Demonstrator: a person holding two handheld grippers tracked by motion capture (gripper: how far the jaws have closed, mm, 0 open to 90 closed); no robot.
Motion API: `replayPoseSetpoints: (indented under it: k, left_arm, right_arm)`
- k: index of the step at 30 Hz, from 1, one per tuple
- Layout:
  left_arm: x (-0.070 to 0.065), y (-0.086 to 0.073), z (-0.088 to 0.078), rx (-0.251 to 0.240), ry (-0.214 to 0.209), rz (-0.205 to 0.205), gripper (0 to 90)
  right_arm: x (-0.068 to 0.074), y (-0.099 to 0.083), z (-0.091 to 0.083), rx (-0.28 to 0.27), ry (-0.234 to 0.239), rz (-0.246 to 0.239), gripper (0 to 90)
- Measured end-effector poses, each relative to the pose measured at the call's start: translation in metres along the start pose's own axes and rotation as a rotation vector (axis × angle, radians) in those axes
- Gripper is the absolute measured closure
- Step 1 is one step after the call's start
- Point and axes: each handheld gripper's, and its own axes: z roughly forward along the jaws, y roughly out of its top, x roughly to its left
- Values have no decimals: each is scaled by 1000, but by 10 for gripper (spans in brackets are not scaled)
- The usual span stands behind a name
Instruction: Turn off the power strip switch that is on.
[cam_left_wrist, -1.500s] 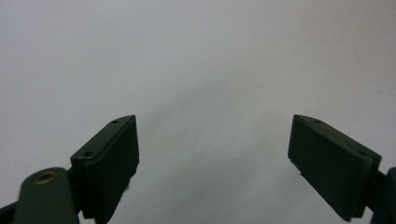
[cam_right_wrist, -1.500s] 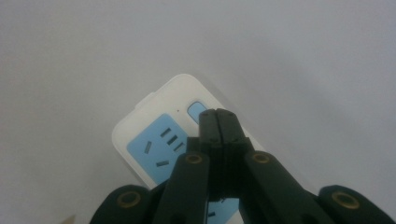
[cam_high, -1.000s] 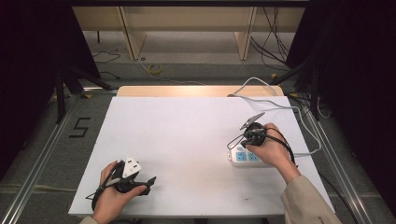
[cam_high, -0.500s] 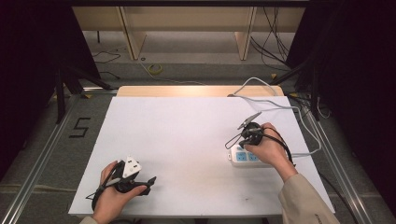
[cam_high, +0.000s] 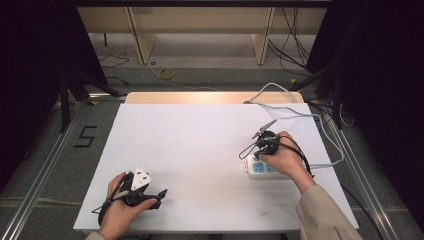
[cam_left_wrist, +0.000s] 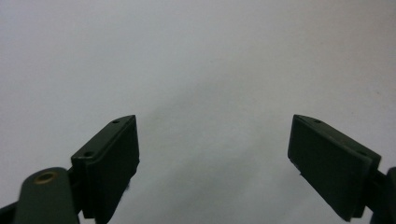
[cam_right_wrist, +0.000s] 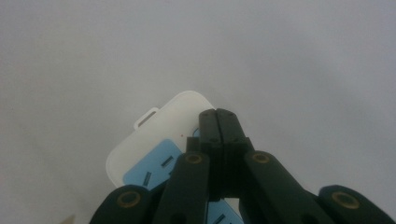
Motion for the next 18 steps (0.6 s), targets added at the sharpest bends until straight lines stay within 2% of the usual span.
replayPoseSetpoints:
  k: [18]
  left_arm:
    - [0, 0, 0, -1, -1, -1, 162]
  right_arm:
    - [1, 3, 4, 21, 3, -4, 900]
